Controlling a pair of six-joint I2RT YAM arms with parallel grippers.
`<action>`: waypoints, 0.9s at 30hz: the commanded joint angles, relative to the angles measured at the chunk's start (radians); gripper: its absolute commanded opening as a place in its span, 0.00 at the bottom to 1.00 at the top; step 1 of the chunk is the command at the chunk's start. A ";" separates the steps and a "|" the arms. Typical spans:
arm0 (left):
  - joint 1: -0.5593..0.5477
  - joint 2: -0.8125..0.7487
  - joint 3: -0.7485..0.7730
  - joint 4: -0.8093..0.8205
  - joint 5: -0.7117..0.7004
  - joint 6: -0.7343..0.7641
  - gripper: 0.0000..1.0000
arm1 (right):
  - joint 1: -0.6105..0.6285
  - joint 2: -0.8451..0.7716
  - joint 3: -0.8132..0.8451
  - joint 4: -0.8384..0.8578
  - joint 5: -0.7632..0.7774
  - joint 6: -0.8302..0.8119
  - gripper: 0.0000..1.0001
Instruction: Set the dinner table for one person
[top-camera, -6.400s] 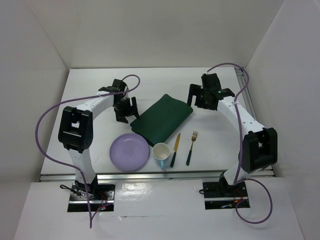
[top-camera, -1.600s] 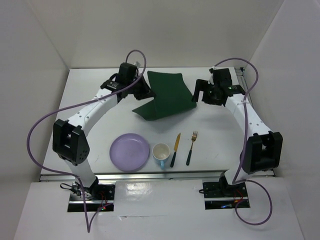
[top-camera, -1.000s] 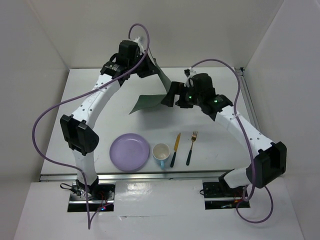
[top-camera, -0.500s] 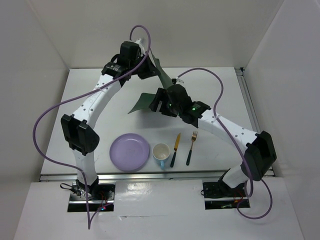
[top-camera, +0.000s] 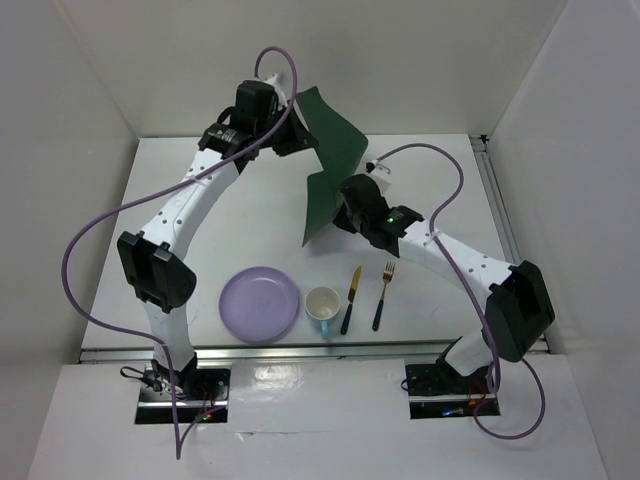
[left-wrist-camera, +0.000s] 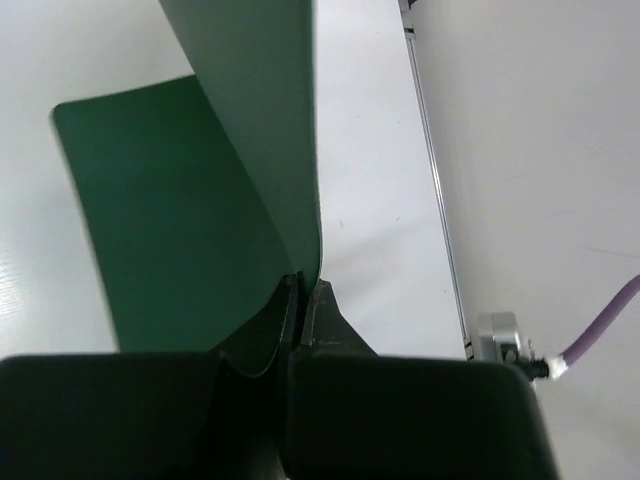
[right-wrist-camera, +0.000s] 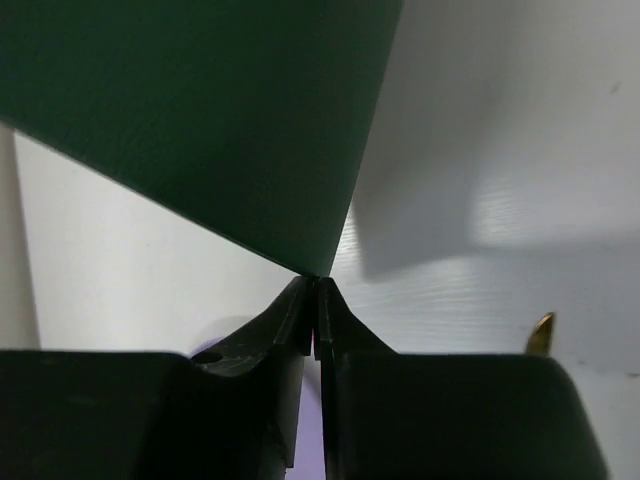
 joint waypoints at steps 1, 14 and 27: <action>0.007 -0.079 0.023 0.063 0.035 -0.013 0.00 | -0.046 -0.049 -0.039 -0.025 0.055 -0.040 0.15; 0.096 -0.129 -0.001 0.085 0.090 -0.026 0.00 | -0.106 0.050 0.056 -0.014 0.301 -0.306 0.00; 0.129 -0.184 -0.139 0.114 0.129 -0.021 0.00 | -0.124 -0.123 -0.014 0.302 0.375 -0.707 0.00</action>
